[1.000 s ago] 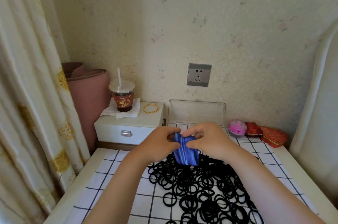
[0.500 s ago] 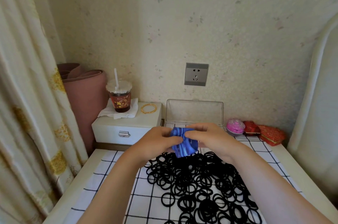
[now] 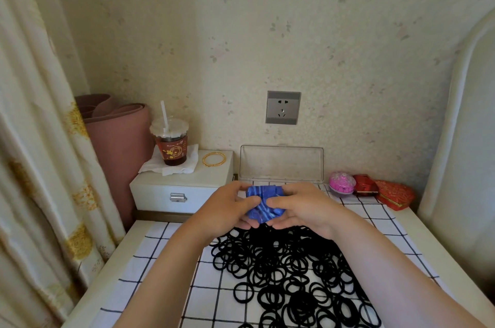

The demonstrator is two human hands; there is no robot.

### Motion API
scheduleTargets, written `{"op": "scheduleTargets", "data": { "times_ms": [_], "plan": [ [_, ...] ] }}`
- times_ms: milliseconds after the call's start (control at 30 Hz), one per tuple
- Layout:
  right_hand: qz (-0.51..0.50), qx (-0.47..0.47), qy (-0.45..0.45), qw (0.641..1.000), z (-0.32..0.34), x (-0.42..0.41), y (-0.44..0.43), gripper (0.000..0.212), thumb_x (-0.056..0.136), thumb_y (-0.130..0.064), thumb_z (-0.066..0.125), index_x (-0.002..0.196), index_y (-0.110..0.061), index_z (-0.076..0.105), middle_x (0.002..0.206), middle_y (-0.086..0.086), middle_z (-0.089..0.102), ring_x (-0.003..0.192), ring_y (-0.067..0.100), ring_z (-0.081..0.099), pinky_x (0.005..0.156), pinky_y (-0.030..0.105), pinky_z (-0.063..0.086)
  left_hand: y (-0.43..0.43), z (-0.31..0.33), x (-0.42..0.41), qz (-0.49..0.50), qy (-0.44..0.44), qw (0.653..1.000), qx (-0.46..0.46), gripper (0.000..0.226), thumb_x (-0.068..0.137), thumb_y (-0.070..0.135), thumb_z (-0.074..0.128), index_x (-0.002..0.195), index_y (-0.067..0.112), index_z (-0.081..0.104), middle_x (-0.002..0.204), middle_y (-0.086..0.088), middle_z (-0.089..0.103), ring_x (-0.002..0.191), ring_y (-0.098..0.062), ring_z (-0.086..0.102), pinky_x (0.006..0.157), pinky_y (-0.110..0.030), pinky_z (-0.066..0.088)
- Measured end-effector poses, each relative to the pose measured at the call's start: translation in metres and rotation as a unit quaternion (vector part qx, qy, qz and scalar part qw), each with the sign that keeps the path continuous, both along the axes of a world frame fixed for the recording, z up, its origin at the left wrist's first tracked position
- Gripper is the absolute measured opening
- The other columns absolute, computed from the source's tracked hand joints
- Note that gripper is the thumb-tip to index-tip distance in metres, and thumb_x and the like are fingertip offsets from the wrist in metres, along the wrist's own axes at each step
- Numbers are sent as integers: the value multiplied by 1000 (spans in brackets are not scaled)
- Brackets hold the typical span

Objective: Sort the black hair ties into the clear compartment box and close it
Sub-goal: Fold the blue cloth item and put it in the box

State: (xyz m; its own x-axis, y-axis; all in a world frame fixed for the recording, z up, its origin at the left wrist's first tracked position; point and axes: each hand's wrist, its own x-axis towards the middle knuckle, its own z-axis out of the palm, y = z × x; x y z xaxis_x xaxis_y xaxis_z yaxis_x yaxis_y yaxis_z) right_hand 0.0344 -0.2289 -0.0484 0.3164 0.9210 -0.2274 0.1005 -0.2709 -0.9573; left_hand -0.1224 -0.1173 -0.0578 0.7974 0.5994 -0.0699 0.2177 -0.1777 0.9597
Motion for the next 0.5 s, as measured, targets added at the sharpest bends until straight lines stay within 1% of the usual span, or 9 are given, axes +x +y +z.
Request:
{"op": "scheduleTargets", "data": {
  "times_ms": [67, 100, 167, 200, 267, 300, 367, 433, 500],
  "plan": [
    [-4, 18, 18, 1000, 0, 1, 0, 34, 94, -10, 67, 127, -7, 62, 100, 18, 76, 88, 31, 76, 85, 42, 61, 0, 0, 0, 18, -13, 1000, -12, 28, 101, 20, 53, 127, 23, 44, 83, -14, 76, 73, -25, 73, 68, -32, 61],
    [-7, 35, 34, 999, 0, 0, 0, 40, 93, -8, 68, 132, -11, 56, 100, 19, 76, 87, 32, 75, 80, 41, 61, 0, 0, 0, 24, -24, 999, -14, 28, 102, 19, 51, 127, 28, 41, 83, -15, 76, 71, -26, 73, 67, -33, 61],
    [-17, 75, 43, 996, 1, -2, 0, 55, 91, -6, 70, 136, -26, 47, 97, 19, 76, 83, 36, 75, 75, 41, 61, -1, 1, 0, 35, -43, 998, -9, 24, 103, 17, 47, 122, 32, 44, 84, -17, 75, 69, -29, 72, 65, -35, 61],
    [-18, 94, 33, 995, 1, -2, 1, 58, 90, -5, 71, 134, -32, 46, 97, 19, 76, 80, 36, 75, 75, 42, 61, -2, 2, 0, 41, -53, 998, -10, 22, 104, 17, 45, 119, 32, 48, 84, -17, 75, 68, -30, 72, 64, -37, 61],
    [-16, 126, 19, 992, 2, -4, 1, 52, 90, -4, 70, 130, -33, 53, 97, 20, 75, 75, 34, 73, 72, 43, 61, -2, 4, -1, 50, -70, 996, -21, 21, 104, 17, 45, 116, 26, 59, 84, -15, 74, 67, -29, 71, 63, -37, 60],
    [-17, 138, 16, 990, 2, -4, 1, 45, 91, -3, 69, 127, -30, 59, 99, 20, 75, 74, 32, 73, 71, 43, 61, -2, 5, -1, 50, -74, 996, -30, 22, 104, 17, 46, 115, 23, 64, 85, -13, 74, 68, -26, 71, 64, -36, 61],
    [-22, 150, 3, 988, 2, -3, 1, 30, 92, -2, 67, 117, -20, 69, 100, 17, 75, 78, 31, 74, 73, 44, 62, 0, 5, -3, 28, -71, 997, -32, 22, 100, 19, 55, 116, 22, 69, 92, -7, 75, 76, -19, 72, 72, -32, 62],
    [-22, 149, -16, 988, -1, -2, 1, 27, 91, -1, 69, 113, -17, 73, 103, 11, 76, 88, 29, 75, 82, 44, 61, 2, 3, -6, -2, -51, 999, 19, 33, 90, 19, 69, 123, 26, 67, 100, 0, 75, 87, -12, 71, 81, -25, 59],
    [-14, 140, -44, 989, -2, -1, 1, 37, 85, 0, 75, 117, -19, 72, 107, 5, 76, 95, 24, 75, 85, 37, 61, 3, 3, -7, -1, -31, 996, 89, 41, 84, 15, 76, 121, 29, 66, 96, 6, 75, 85, -1, 68, 81, -15, 53]
  ]
}}
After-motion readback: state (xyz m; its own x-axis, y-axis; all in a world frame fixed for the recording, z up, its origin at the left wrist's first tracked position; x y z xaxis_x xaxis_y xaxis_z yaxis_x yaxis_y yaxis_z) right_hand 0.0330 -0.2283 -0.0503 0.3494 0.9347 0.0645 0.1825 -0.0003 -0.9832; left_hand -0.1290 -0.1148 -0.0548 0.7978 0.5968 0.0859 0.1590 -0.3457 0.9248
